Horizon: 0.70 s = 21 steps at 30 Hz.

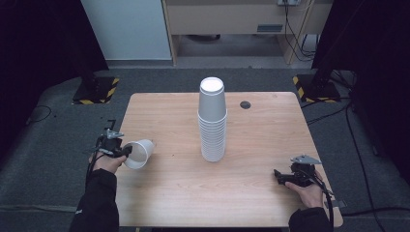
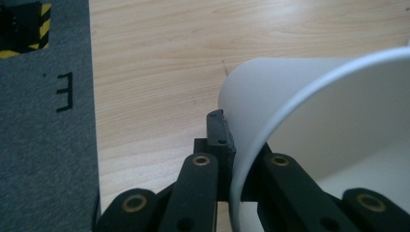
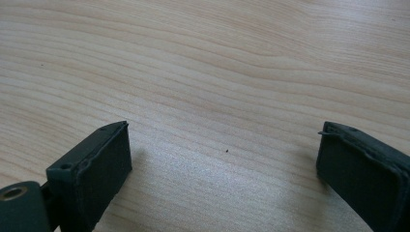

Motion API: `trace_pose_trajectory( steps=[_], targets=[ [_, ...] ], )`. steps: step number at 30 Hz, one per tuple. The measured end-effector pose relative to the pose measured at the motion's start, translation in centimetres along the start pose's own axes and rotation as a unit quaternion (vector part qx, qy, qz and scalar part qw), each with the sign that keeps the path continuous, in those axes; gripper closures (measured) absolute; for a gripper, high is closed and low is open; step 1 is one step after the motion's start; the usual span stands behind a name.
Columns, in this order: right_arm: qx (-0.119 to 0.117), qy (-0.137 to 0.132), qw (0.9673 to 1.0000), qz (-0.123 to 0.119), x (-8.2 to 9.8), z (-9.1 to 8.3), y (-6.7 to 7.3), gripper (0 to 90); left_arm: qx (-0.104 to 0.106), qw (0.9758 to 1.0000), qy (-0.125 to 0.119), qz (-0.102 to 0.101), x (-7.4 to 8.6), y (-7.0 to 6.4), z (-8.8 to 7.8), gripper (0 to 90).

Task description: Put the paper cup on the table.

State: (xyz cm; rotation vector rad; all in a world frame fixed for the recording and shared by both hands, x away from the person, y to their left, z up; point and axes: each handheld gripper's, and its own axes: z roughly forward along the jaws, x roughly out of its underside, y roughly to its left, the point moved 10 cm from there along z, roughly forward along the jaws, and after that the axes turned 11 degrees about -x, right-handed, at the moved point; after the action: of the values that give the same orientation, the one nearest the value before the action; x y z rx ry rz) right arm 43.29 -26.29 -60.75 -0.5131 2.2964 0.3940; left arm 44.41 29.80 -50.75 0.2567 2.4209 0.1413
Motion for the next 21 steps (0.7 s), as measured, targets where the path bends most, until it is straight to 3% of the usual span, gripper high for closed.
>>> trace_pose_trajectory(
  steps=[10, 14, 21],
  targets=[
    [-0.002, 0.004, 1.0, 0.003, 0.1, 0.0, 0.0, 5.1, 0.0, 0.997, 0.076, -0.015, 0.8, 0.6, 0.5, 87.2],
    [-0.002, 0.004, 1.0, 0.005, 0.1, 0.0, 0.0, 5.1, 0.004, 0.9942, 0.107, -0.011, 1.1, 0.8, 0.4, 87.2],
    [-0.003, 0.004, 1.0, 0.005, 0.1, 0.0, 0.0, 4.9, 0.009, 0.9872, 0.158, 0.015, 1.5, 0.4, 0.3, 87.2]
  ],
)
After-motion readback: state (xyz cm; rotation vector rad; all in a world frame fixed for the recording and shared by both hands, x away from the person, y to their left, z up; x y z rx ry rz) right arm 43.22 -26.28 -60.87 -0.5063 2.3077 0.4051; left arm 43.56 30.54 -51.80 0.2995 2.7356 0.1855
